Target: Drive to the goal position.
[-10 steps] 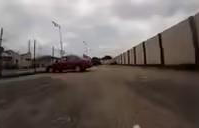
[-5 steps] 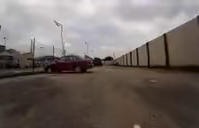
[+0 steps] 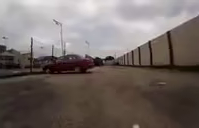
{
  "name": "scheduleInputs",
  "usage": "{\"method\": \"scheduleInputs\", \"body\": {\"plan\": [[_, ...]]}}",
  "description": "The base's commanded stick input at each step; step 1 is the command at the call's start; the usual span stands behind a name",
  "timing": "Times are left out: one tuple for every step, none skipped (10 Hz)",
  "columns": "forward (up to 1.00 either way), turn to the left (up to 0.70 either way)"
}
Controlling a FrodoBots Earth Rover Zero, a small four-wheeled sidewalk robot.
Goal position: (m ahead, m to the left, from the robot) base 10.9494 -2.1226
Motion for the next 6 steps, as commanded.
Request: {"method": "scheduleInputs", "body": {"plan": [[1.00,0.00],[1.00,0.00],[1.00,0.00],[1.00,0.00],[1.00,0.00],[1.00,0.00]]}}
